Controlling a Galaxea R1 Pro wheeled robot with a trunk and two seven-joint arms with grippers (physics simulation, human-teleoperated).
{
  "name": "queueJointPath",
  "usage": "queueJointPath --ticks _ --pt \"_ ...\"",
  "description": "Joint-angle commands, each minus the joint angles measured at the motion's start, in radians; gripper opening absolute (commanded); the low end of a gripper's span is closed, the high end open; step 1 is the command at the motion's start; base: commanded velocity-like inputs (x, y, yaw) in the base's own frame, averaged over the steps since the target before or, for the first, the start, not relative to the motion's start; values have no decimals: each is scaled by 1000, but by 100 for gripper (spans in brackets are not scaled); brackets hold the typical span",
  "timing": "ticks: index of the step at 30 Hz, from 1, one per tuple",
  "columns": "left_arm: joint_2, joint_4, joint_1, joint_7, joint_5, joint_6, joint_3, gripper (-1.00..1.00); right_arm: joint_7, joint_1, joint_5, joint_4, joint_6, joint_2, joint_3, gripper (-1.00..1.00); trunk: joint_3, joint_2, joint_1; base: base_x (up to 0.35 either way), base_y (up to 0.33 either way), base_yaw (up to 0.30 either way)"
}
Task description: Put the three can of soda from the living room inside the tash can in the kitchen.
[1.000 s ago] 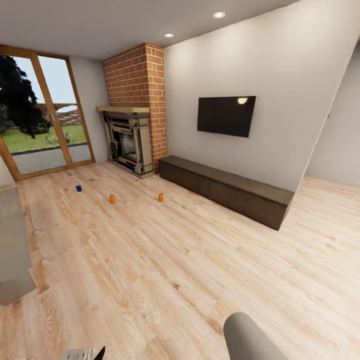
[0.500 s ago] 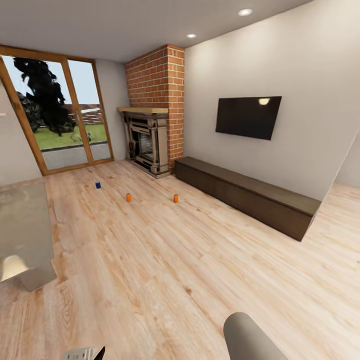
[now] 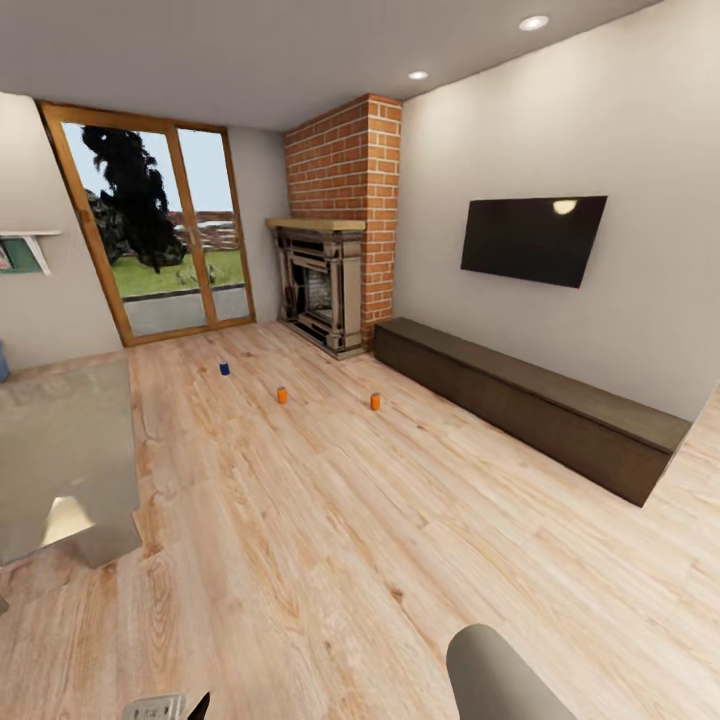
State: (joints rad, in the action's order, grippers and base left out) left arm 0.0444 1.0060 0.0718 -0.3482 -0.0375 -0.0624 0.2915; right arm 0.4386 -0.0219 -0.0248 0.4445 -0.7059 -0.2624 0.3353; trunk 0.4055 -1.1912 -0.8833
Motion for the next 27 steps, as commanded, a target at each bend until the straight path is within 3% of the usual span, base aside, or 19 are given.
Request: queueJointPath --ticks 1,27 --pt "0 0 0 0 0 0 0 100 3 0 8 2 0 0 4 -100 -3 7 4 8 0 33" --pt "-1 0 -1 0 1 3 0 100 3 0 6 1 0 0 4 -100 -94 189 104 1 0 9"
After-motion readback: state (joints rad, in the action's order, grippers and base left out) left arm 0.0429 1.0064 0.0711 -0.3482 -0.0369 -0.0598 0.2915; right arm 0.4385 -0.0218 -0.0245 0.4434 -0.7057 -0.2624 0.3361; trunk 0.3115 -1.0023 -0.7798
